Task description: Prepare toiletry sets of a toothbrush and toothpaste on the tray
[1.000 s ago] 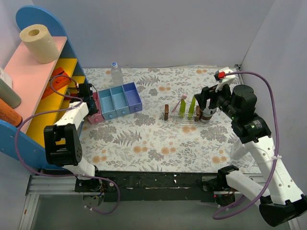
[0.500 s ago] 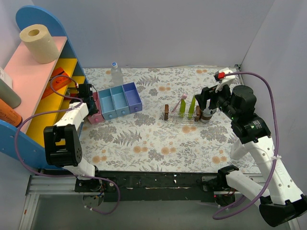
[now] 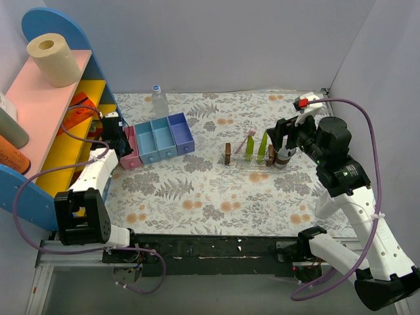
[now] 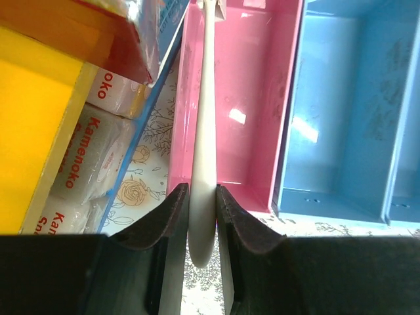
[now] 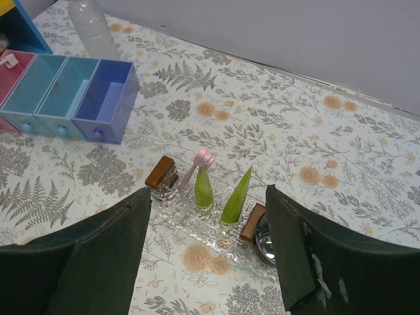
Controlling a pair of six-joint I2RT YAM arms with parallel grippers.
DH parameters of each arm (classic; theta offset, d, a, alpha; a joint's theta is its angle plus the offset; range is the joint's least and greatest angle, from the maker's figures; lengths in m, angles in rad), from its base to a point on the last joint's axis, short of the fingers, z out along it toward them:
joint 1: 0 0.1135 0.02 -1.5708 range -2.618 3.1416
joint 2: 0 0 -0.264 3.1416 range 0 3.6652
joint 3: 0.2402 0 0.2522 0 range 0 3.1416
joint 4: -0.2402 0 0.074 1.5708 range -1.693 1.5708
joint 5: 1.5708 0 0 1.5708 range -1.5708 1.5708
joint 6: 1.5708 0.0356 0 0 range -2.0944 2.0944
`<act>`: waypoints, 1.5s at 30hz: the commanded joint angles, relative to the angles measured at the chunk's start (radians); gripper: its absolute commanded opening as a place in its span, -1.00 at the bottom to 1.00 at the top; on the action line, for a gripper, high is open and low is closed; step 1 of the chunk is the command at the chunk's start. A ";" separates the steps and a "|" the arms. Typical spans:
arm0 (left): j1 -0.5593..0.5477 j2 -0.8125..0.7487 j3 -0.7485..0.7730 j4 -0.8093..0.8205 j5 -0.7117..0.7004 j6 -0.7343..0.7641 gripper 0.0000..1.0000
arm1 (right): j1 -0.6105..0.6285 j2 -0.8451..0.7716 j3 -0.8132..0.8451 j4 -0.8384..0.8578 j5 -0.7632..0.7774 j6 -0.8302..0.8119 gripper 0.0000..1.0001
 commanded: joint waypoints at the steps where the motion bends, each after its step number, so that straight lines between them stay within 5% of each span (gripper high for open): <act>1: 0.004 -0.080 -0.018 0.022 0.029 0.010 -1.00 | -0.006 -0.017 0.010 0.049 0.013 0.001 0.54; 18: -0.047 -0.307 -0.129 0.123 0.184 0.073 -1.00 | -0.006 -0.001 0.040 0.021 -0.008 0.024 0.55; 27: -0.238 -0.439 -0.207 0.196 0.199 0.140 -1.00 | -0.004 0.014 0.060 0.013 -0.036 0.028 0.55; 34: -0.313 -0.470 -0.233 0.265 0.346 0.114 -1.00 | -0.004 0.036 0.070 0.021 -0.077 0.057 0.57; 45: -0.386 -0.476 -0.262 0.558 0.463 0.162 -1.00 | -0.004 0.107 0.116 0.084 -0.176 0.160 0.64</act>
